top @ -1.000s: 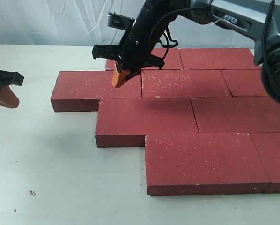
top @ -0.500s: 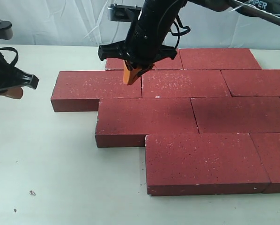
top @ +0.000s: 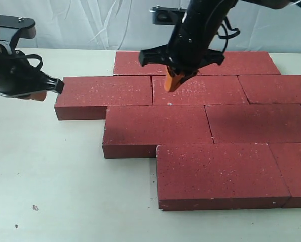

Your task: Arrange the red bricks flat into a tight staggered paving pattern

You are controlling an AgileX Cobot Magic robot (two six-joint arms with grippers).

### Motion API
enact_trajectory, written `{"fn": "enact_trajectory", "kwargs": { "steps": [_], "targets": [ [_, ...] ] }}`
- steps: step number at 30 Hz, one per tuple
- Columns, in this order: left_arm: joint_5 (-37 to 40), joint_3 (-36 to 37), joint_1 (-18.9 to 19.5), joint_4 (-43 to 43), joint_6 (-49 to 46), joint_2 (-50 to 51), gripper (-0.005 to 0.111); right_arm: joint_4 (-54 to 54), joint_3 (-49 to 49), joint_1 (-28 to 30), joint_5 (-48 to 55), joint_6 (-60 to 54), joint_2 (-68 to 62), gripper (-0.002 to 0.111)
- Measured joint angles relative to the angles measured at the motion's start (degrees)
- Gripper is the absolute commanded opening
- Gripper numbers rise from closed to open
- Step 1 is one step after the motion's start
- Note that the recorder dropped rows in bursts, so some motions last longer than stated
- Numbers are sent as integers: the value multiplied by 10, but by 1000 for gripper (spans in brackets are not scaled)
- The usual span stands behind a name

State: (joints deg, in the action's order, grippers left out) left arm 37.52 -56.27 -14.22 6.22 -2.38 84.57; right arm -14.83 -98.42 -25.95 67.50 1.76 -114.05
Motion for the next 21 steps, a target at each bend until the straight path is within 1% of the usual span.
{"fn": "enact_trajectory", "kwargs": {
  "steps": [9,15,18,21],
  "targets": [
    [-36,0,0,9,0,0,0,8,108,113,-37,2,88,-1],
    [-37,0,0,9,0,0,0,12,184,197,-68,4,153,-1],
    [-44,0,0,9,0,0,0,32,219,227,-77,4,190,-1],
    [-50,0,0,9,0,0,0,58,258,246,-88,5,228,-1]
  ]
}}
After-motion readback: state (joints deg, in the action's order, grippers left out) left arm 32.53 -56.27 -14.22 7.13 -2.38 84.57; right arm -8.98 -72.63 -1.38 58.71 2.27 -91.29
